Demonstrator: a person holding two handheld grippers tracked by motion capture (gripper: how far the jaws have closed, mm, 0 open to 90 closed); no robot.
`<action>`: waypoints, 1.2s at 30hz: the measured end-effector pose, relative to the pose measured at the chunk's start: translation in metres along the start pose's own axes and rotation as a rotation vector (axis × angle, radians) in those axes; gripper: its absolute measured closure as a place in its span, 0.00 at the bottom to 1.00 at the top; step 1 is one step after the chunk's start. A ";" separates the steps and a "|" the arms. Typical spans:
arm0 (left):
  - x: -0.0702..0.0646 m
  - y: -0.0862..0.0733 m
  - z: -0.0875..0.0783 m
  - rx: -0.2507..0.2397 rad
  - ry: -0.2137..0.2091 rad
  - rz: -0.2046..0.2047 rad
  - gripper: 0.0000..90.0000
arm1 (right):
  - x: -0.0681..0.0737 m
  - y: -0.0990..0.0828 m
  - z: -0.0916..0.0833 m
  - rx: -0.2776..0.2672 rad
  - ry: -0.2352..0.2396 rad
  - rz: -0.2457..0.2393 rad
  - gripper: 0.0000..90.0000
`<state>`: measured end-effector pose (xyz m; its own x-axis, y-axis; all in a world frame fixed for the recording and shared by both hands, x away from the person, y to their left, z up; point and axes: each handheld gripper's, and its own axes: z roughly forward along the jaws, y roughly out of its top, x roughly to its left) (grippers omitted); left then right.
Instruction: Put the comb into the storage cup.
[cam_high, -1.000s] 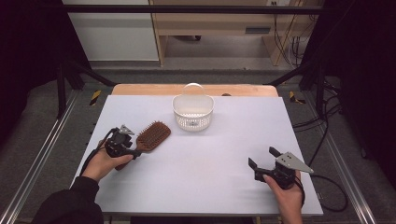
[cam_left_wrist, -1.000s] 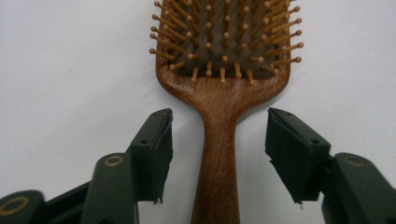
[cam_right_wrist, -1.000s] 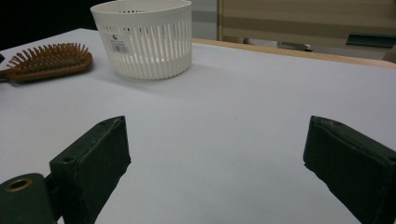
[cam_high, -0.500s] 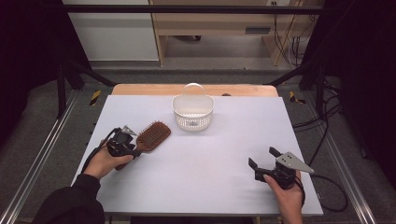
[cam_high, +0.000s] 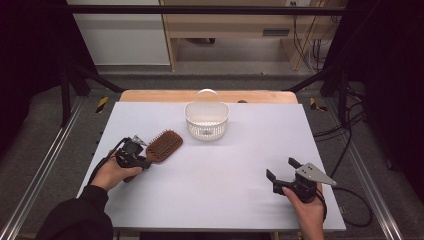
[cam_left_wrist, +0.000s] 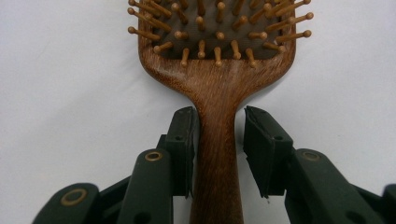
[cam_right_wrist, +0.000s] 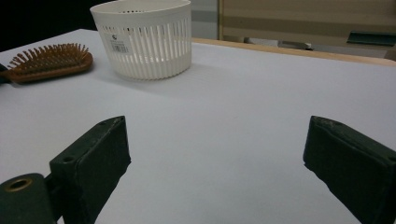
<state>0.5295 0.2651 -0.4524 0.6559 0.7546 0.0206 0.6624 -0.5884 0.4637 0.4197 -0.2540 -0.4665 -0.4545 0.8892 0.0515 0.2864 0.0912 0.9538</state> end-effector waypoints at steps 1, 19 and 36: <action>0.000 0.000 0.000 0.000 0.000 0.000 0.71 | 0.000 0.000 0.000 0.000 0.000 0.000 0.08; -0.003 0.006 0.002 0.033 0.023 0.037 0.74 | 0.000 0.000 0.000 -0.001 0.005 0.000 0.08; -0.009 -0.005 0.000 -0.039 0.054 0.050 0.80 | -0.001 0.001 -0.002 -0.008 0.004 0.007 0.08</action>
<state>0.5205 0.2607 -0.4551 0.6667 0.7397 0.0916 0.6141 -0.6147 0.4949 0.4192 -0.2557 -0.4652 -0.4561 0.8879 0.0595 0.2829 0.0812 0.9557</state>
